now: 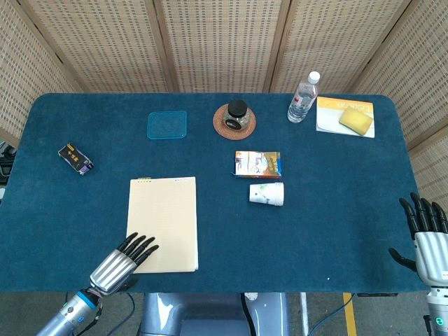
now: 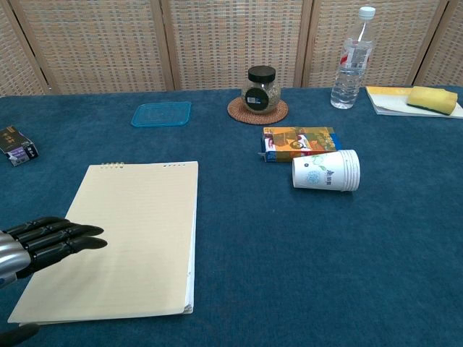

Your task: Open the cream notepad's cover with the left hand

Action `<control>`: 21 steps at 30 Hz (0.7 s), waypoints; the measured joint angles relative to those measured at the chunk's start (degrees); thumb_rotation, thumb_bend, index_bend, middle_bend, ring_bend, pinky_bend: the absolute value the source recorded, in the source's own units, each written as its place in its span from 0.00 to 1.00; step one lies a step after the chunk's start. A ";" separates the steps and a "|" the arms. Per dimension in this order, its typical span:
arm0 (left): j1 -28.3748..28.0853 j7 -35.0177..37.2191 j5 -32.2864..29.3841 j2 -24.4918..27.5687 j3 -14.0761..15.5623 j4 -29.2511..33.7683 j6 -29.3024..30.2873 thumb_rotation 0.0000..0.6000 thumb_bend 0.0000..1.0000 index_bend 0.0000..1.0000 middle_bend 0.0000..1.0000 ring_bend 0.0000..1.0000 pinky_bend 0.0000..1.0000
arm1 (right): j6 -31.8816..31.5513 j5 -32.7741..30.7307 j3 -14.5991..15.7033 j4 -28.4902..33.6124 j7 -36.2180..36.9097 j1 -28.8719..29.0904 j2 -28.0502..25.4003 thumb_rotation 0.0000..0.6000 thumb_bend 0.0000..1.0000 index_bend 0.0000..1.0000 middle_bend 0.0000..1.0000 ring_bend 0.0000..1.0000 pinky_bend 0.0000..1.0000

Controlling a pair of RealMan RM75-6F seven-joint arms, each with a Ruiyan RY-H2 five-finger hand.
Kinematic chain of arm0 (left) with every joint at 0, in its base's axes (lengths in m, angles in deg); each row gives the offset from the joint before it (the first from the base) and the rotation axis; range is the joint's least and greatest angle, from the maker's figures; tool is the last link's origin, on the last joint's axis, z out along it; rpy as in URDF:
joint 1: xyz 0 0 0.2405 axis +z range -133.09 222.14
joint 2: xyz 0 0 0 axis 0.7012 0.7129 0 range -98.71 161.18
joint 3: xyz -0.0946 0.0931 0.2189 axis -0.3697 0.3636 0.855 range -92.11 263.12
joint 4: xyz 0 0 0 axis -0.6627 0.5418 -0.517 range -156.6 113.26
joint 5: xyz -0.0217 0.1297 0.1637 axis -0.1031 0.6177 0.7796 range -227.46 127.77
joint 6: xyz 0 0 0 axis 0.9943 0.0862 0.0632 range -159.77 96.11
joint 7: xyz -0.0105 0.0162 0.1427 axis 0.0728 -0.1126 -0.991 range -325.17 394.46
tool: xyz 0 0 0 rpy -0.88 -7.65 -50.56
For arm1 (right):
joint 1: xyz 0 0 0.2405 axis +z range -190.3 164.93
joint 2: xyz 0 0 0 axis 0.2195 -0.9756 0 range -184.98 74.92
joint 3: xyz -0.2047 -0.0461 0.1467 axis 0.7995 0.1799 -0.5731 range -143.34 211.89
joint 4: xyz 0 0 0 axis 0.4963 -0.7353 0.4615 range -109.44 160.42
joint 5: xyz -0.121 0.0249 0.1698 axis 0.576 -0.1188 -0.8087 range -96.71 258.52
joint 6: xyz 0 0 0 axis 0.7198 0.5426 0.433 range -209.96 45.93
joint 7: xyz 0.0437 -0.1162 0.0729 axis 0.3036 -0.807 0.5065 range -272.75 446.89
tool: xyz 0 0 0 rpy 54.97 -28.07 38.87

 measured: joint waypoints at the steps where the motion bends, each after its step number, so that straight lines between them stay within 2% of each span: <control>1: -0.08 0.09 0.03 -0.62 0.06 -0.63 0.04 1.00 0.33 0.00 0.00 0.00 0.00 | -0.01 -0.01 0.00 -0.01 0.03 -0.01 -0.01 1.00 0.00 0.00 0.00 0.00 0.00; 8: -0.37 0.38 -0.21 -4.00 0.18 -4.23 0.71 1.00 0.32 0.00 0.00 0.00 0.00 | 0.11 -0.15 -0.04 -0.09 0.39 0.04 -0.06 1.00 0.00 0.00 0.00 0.00 0.00; 21: -1.00 0.55 -2.44 -5.99 -0.55 -6.75 1.28 1.00 0.34 0.00 0.00 0.00 0.00 | 0.21 -0.27 -0.07 -0.26 0.72 0.09 -0.10 1.00 0.00 0.00 0.00 0.00 0.00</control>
